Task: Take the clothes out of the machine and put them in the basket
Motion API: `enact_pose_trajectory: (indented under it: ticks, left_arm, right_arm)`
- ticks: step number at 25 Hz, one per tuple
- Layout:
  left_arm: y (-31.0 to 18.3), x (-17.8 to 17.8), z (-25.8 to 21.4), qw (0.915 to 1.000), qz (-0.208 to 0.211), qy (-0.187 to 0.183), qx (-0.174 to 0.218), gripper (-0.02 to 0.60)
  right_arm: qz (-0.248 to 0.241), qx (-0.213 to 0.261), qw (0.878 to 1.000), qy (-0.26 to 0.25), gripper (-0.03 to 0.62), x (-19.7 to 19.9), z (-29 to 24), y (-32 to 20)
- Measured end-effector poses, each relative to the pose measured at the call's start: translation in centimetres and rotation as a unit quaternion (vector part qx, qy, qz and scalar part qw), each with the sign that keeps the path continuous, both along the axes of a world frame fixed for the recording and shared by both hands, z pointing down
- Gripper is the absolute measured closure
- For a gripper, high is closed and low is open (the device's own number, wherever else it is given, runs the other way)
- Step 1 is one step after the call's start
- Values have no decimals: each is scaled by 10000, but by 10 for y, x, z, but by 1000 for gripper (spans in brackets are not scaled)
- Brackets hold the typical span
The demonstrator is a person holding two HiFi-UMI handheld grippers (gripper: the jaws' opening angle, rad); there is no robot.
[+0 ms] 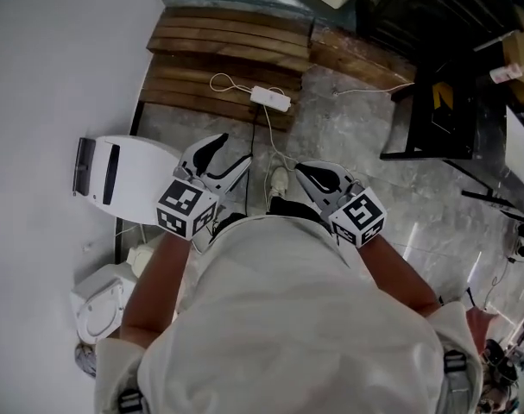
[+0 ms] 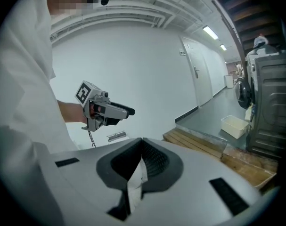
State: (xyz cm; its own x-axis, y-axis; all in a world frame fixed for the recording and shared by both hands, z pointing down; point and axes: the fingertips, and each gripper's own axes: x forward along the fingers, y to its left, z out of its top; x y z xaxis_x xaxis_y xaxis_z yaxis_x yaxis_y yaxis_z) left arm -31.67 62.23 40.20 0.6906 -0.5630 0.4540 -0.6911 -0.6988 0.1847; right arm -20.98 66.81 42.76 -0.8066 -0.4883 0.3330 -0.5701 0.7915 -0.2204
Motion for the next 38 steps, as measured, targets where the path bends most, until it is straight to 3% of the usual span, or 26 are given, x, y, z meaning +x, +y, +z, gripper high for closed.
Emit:
enact_pose_trajectory:
  ticks: [9, 17, 23, 28, 38]
  left_arm:
    - [-79, 49, -16, 10000, 8, -75, 45, 333]
    - [-152, 51, -17, 9997, 236, -86, 12, 337]
    - [-241, 38, -13, 9994, 335, 82, 48, 337]
    - [-332, 16, 0, 9987, 440, 248, -29, 339]
    - [-509, -31, -22, 9904, 1371, 190, 3, 342]
  right_arm:
    - [-17, 20, 9998, -202, 591, 39, 0, -80]
    - [284, -70, 9993, -218, 591, 44, 4, -138]
    - [622, -203, 9978, -47, 591, 48, 13, -214]
    - [642, -247, 9975, 189, 591, 21, 18, -303]
    - [1003, -386, 9938, 297, 591, -62, -24, -485]
